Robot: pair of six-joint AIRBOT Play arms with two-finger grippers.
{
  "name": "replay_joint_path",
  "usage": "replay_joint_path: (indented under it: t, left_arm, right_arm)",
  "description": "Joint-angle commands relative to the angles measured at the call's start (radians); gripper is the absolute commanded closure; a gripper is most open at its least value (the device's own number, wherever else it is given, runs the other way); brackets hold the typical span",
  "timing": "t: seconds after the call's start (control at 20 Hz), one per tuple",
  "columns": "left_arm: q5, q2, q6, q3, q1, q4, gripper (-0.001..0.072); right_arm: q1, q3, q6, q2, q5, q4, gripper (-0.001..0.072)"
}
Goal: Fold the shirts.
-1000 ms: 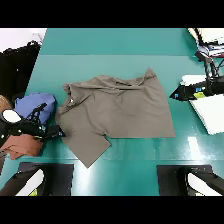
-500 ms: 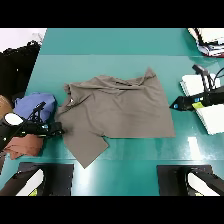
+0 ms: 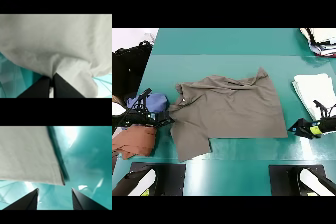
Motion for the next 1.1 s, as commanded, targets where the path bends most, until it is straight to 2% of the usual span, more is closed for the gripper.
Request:
replay_joint_path:
  t: [0.0, 0.2, 0.25, 0.35, 0.45, 0.5, 0.7, 1.05]
  left_arm:
    - [0.006, 0.001, 0.000, 0.017, 0.000, -0.004, 0.0680]
    - [0.004, 0.001, 0.000, 0.017, 0.000, -0.004, 0.0680]
    - [0.000, 0.001, 0.000, 0.017, 0.000, -0.005, 0.0680]
    - [-0.002, 0.001, 0.001, 0.017, 0.000, -0.004, 0.0680]
    - [-0.005, 0.002, 0.000, 0.023, 0.000, -0.003, 0.0680]
    - [-0.012, 0.002, 0.000, 0.041, 0.000, -0.003, 0.0680]
    - [-0.068, 0.002, -0.001, 0.224, 0.000, -0.004, 0.0680]
    - [-0.220, 0.002, -0.018, 0.644, 0.000, -0.043, 0.0681]
  right_arm:
    - [-0.026, -0.097, -0.016, -0.003, -0.067, 0.058, 0.0264]
    - [0.066, -0.101, -0.012, -0.080, -0.084, 0.063, 0.0277]
    - [0.091, -0.101, -0.013, -0.098, -0.096, 0.063, 0.0385]
    - [0.140, -0.101, -0.013, -0.105, -0.135, 0.063, 0.0515]
    - [0.173, -0.100, -0.013, -0.066, -0.175, 0.062, 0.0677]
    - [0.182, -0.100, -0.013, -0.034, -0.190, 0.062, 0.0699]
    - [0.173, -0.017, -0.013, 0.129, -0.190, 0.059, 0.0700]
    - [0.174, 0.367, -0.013, 0.275, -0.116, 0.063, 0.0703]
